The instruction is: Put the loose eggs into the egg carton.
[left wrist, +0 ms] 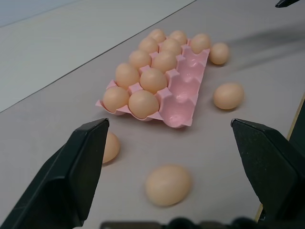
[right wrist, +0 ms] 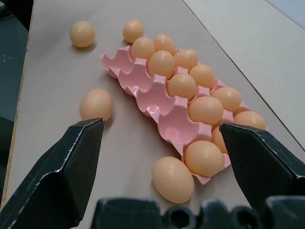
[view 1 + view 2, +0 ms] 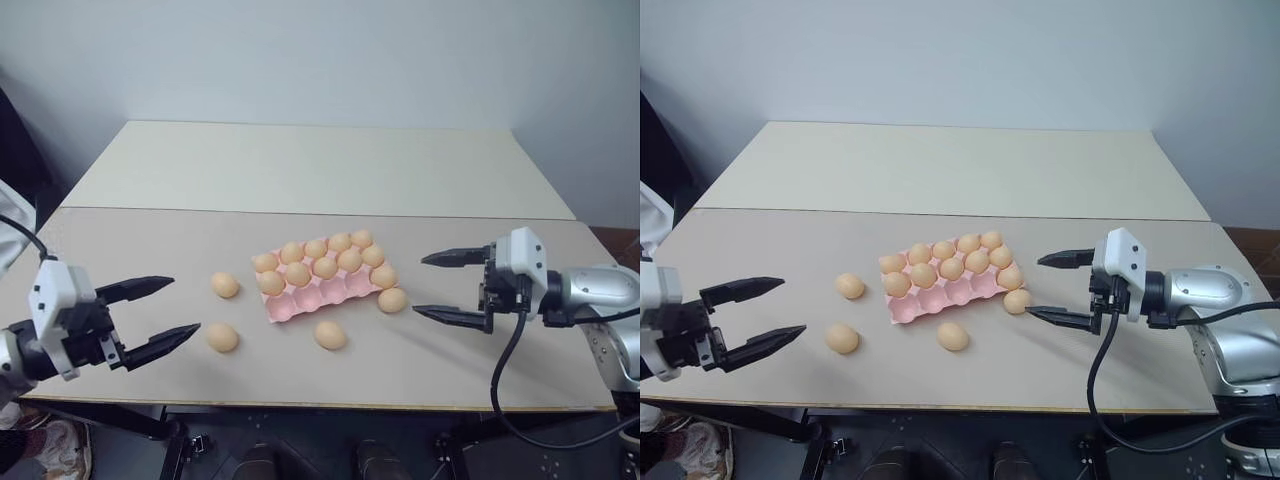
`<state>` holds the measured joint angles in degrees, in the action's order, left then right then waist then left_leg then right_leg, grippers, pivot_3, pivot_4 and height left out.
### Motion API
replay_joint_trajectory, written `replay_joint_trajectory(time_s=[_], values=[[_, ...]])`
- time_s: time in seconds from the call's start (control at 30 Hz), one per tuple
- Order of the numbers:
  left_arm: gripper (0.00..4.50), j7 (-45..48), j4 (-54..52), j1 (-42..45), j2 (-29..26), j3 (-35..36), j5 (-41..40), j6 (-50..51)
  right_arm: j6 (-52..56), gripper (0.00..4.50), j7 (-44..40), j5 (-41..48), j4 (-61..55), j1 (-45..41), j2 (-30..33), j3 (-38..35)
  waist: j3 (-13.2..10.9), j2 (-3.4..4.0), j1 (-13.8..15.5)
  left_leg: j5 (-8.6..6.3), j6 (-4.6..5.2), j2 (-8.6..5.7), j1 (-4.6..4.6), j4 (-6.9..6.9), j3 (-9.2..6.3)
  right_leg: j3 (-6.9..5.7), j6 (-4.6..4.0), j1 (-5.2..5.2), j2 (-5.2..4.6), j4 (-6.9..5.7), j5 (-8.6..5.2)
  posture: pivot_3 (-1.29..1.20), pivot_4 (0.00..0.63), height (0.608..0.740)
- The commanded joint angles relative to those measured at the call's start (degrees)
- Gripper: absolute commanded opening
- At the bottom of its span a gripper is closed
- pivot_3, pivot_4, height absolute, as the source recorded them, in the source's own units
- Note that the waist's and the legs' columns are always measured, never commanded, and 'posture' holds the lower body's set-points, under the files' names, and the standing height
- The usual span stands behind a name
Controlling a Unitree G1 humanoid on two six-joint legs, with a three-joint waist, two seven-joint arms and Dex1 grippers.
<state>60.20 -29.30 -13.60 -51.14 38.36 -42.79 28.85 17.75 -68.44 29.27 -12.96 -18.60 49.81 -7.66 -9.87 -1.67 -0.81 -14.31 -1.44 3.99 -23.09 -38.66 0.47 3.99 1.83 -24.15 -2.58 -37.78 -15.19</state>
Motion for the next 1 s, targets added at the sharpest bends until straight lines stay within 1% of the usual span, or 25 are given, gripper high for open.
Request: replay_joint_trajectory(time_s=[0.03, 0.17, 0.37, 0.7, 0.8, 0.87, 1.0], values=[[4.45, -0.5, -0.9, -0.1, 0.0, 0.2, 1.0, -1.1, -0.9, 4.50, 0.1, 0.4, -1.5, -0.5, 0.4, -1.1, 0.0, 0.00, 0.0, 0.00, 0.00, 0.00, 0.01, 0.00, 0.00, 0.00, 0.00, 0.01, 0.00, 0.00, 0.00, 0.00, 0.150, 0.740], [4.45, -1.4, -0.9, 0.8, 0.3, 0.3, 0.1, -0.7, -0.7, 4.50, 0.1, 0.6, -1.6, -0.3, 0.5, -1.3, 0.0, 0.00, 0.0, 0.00, 0.00, 0.00, 0.02, 0.00, 0.00, 0.00, 0.00, 0.01, 0.00, -0.02, 0.00, 0.00, 0.150, 0.740], [4.45, 0.9, -0.2, 1.2, -0.4, -0.4, 1.0, -2.1, -0.6, 4.50, 0.4, 0.7, -1.8, -0.1, 0.6, -1.7, 0.0, 0.00, 0.0, 0.00, 0.00, 0.00, 0.01, 0.00, 0.00, 0.00, 0.00, 0.01, 0.00, -0.02, 0.00, 0.00, 0.150, 0.740], [4.45, 4.4, 1.2, 4.4, -1.3, -3.7, 0.9, -4.1, 0.3, 4.50, -0.2, 0.6, -1.2, -1.2, 2.6, -2.0, 0.0, 0.00, 0.0, 0.00, 0.00, -0.01, 0.01, -0.01, 0.00, 0.00, 0.00, 0.01, 0.00, -0.03, 0.00, 0.00, 0.150, 0.740], [4.45, 5.2, 1.3, 5.4, -0.9, -5.8, 1.3, -4.8, 0.9, 4.50, 0.4, 0.5, -2.6, -0.3, 3.4, -2.0, 0.0, 0.00, 0.0, 0.00, 0.00, -0.01, 0.03, -0.01, 0.00, 0.00, 0.00, 0.01, 0.00, -0.04, 0.00, 0.00, 0.150, 0.740], [4.45, 5.6, 1.1, 6.4, -0.6, -7.5, 0.8, -5.0, 1.0, 4.50, 1.5, -0.4, -3.8, 0.7, 3.4, -1.4, 0.0, 0.00, 0.0, 0.00, 0.00, -0.01, 0.02, -0.01, 0.00, 0.01, 0.00, 0.01, 0.00, -0.05, 0.00, 0.00, 0.150, 0.740], [4.45, 5.9, 1.1, 9.8, -0.3, -12.4, 0.9, -5.4, 1.0, 4.50, 7.9, -7.9, -4.9, 1.4, 1.6, 4.0, 0.0, -0.01, 0.0, 0.00, 0.00, -0.01, 0.02, -0.04, 0.00, 0.01, 0.00, 0.02, 0.00, -0.06, 0.00, 0.00, 0.150, 0.740]])
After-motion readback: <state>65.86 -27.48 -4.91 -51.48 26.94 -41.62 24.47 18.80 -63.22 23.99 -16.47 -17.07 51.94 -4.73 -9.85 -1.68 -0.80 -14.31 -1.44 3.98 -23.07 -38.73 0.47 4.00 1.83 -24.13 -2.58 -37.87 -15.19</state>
